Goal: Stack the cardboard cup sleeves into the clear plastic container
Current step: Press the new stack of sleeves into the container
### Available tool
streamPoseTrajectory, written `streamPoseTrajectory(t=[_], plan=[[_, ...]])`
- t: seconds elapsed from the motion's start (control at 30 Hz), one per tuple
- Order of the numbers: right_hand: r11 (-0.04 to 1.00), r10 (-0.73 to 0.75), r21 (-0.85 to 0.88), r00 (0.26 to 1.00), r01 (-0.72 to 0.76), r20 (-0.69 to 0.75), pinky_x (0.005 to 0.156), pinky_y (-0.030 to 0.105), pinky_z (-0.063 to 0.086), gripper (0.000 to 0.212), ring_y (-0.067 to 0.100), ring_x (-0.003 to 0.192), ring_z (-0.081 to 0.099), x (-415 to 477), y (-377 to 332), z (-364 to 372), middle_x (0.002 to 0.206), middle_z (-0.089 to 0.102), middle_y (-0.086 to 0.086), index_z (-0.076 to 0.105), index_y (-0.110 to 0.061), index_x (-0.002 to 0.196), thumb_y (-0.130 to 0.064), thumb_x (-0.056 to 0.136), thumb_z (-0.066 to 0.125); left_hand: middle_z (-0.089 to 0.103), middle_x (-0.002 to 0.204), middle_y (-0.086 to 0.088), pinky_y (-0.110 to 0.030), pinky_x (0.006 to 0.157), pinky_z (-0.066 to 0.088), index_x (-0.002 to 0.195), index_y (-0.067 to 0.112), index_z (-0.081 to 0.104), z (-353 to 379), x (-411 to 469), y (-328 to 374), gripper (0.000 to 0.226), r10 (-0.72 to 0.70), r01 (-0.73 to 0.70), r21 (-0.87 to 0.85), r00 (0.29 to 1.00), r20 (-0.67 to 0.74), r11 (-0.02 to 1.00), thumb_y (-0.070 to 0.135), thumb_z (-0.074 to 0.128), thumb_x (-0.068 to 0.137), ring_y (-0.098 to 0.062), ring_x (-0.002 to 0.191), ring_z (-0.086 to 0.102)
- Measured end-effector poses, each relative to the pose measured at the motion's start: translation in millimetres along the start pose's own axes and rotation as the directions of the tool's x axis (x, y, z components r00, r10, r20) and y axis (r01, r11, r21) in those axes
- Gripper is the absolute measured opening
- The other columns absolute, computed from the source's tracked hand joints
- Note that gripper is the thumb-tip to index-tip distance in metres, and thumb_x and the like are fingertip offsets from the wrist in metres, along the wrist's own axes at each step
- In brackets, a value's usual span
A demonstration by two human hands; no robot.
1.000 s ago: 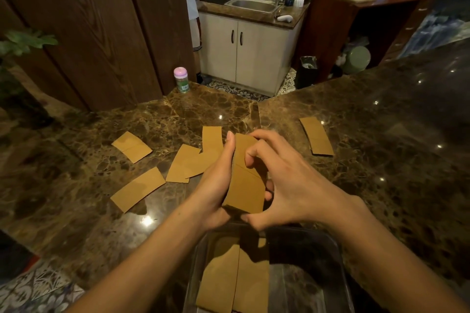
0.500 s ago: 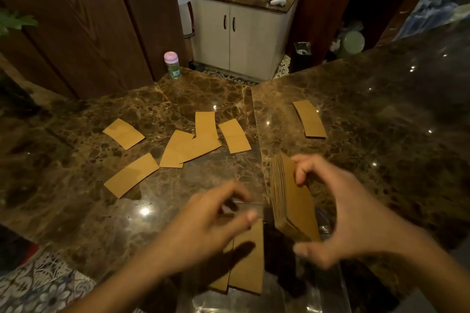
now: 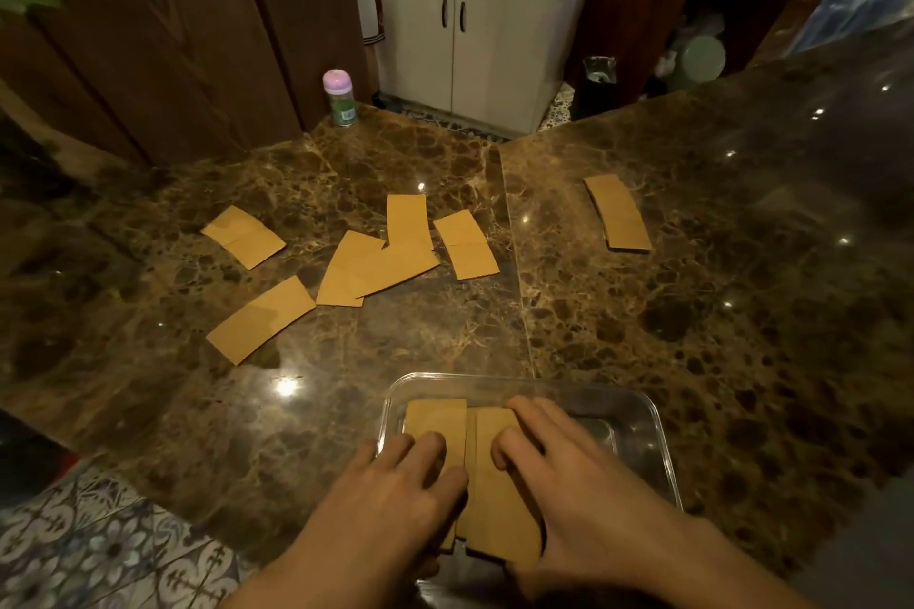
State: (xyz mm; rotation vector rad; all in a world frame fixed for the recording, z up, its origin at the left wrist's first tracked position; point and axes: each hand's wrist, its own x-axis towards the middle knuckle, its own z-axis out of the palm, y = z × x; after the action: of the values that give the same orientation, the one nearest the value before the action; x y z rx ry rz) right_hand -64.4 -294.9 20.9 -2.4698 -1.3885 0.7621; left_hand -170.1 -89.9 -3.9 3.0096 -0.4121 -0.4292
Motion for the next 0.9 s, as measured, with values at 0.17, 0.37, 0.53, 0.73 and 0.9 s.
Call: streamPoseTrajectory(t=[0.17,0.37,0.53,0.73,0.9], plan=[[0.996,0.030,0.083,0.999,-0.031,0.013,0.113,0.029,0.030,0.074,0.008,0.146,0.004,6.8,-2.2,10.6,0.159,0.006,-0.012,0.036,-0.033,0.126,-0.069,0.073,0.074,0.070,0.098,0.001,-0.032,0.049,0.052,0.090,0.033,0.069,3.2,-0.2,1.4,0.071,-0.001,0.001,-0.017,0.999,-0.041,1.000,0.058,0.090,0.027,-0.018,0.072,0.070],[0.999,0.033,-0.022,0.999,-0.032,0.008,0.119,0.039,0.032,0.074,0.012,0.149,-0.022,1.4,-1.4,18.6,0.170,-0.023,-0.011,0.034,-0.030,0.145,-0.067,0.086,0.058,0.070,0.099,-0.002,-0.036,0.052,0.054,0.089,0.031,0.069,10.1,-0.1,5.7,0.050,-0.055,0.055,-0.005,0.990,-0.129,0.998,0.045,0.089,0.045,-0.024,0.078,0.072],[0.999,0.020,0.047,0.999,-0.019,-0.035,0.120,0.032,0.027,0.075,0.005,0.151,-0.019,2.5,4.0,22.0,0.171,-0.008,-0.012,0.034,-0.034,0.146,-0.068,0.085,0.062,0.071,0.098,-0.003,-0.036,0.051,0.053,0.089,0.030,0.069,10.5,2.2,6.7,0.050,-0.056,0.056,-0.006,0.989,-0.140,0.998,0.047,0.087,0.045,-0.023,0.075,0.070],[0.997,0.021,0.073,1.000,-0.020,-0.022,0.113,0.019,0.016,0.080,-0.005,0.143,-0.016,1.6,5.5,21.2,0.164,-0.010,-0.015,0.028,-0.037,0.148,-0.066,0.084,0.066,0.069,0.099,-0.004,-0.041,0.052,0.053,0.099,0.032,0.069,10.1,3.3,12.1,0.043,-0.103,0.098,-0.039,0.980,-0.170,0.994,0.057,0.062,0.064,-0.029,0.075,0.069],[0.994,0.057,0.098,0.998,-0.056,-0.009,0.112,0.023,0.032,0.082,0.010,0.148,0.011,0.4,4.9,19.5,0.158,-0.004,-0.016,0.027,-0.041,0.148,-0.072,0.082,0.065,0.071,0.104,-0.007,-0.045,0.049,0.054,0.109,0.035,0.070,4.4,2.6,16.5,0.054,-0.108,0.103,-0.039,0.982,-0.152,0.994,0.067,0.042,0.076,-0.032,0.079,0.071]])
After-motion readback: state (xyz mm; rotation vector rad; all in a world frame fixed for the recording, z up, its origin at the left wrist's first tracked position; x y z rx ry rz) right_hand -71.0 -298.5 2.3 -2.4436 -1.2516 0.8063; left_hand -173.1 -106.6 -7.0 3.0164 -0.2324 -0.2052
